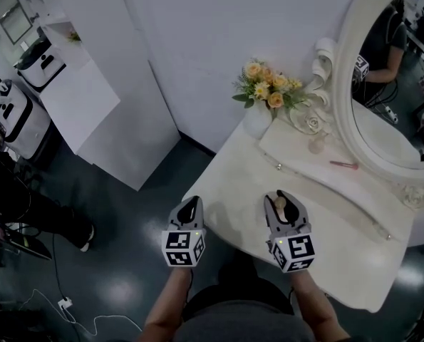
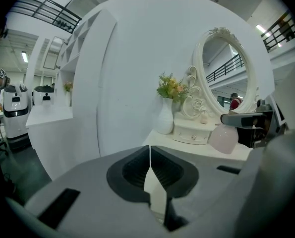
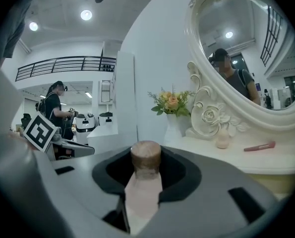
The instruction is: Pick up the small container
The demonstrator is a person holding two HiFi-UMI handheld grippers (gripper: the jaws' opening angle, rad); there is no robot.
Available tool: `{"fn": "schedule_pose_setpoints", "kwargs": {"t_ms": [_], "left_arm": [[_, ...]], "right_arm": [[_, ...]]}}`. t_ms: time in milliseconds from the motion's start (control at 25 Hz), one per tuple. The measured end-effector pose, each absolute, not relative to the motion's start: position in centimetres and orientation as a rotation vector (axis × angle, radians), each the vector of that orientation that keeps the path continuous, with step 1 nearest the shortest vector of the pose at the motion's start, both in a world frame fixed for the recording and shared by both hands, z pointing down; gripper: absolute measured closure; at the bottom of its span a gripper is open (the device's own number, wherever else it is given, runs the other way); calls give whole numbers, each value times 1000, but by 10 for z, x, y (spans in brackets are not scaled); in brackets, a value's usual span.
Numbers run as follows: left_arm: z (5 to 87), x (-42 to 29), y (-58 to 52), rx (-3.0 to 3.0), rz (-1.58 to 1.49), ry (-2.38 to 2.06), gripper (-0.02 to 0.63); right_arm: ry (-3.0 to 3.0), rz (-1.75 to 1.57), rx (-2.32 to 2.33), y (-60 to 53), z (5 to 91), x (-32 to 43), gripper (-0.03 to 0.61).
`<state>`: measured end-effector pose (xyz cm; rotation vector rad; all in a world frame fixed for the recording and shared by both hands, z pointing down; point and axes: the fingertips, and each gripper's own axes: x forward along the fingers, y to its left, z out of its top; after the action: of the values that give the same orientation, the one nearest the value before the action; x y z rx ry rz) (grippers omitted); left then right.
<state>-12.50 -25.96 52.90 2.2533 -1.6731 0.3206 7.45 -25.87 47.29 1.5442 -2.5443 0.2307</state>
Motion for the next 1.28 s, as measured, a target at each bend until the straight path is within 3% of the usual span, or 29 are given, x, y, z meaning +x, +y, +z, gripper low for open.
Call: {"fn": "schedule_pose_setpoints", "kwargs": {"t_ms": [1280], "left_arm": [[516,-146,-241,2280,261,-1683,603]], "right_arm": [[-2628,120,1638,-229,400,63,445]]}}
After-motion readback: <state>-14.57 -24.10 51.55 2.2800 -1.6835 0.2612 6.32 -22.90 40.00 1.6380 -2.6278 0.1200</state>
